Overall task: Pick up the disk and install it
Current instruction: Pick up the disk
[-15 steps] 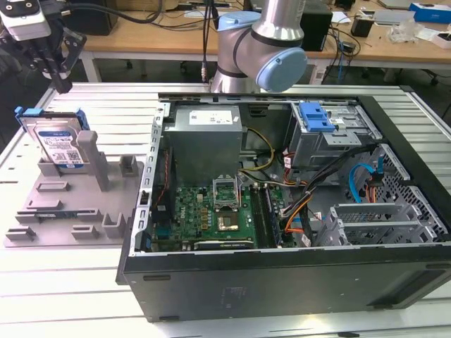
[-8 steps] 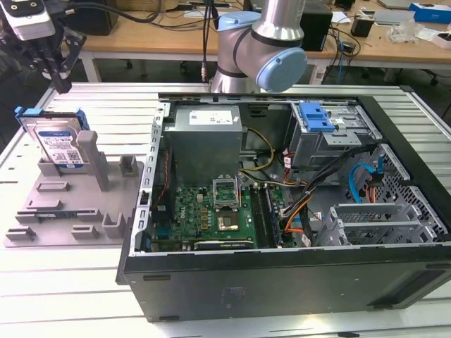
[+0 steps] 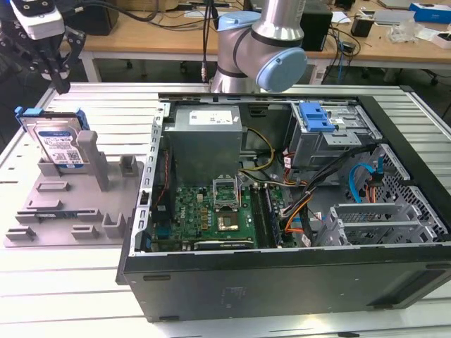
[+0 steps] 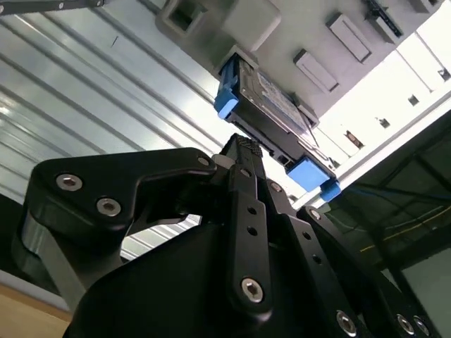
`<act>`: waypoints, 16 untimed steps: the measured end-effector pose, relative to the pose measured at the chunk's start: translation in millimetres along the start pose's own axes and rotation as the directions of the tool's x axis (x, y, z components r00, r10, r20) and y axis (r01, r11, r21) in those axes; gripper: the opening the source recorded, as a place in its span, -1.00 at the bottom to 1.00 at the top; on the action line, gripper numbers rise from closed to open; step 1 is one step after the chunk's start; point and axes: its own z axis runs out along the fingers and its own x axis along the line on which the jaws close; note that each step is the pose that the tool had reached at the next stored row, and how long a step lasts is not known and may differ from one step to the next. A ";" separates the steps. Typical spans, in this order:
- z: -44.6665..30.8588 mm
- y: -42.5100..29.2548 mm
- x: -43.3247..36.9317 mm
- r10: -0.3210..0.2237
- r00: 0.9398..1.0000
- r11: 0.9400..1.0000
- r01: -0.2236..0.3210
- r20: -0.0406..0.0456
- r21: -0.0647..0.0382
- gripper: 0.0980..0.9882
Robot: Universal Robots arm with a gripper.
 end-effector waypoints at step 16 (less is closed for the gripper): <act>0.3 0.0 0.0 -0.351 0.936 0.936 0.351 -0.028 -0.014 -0.98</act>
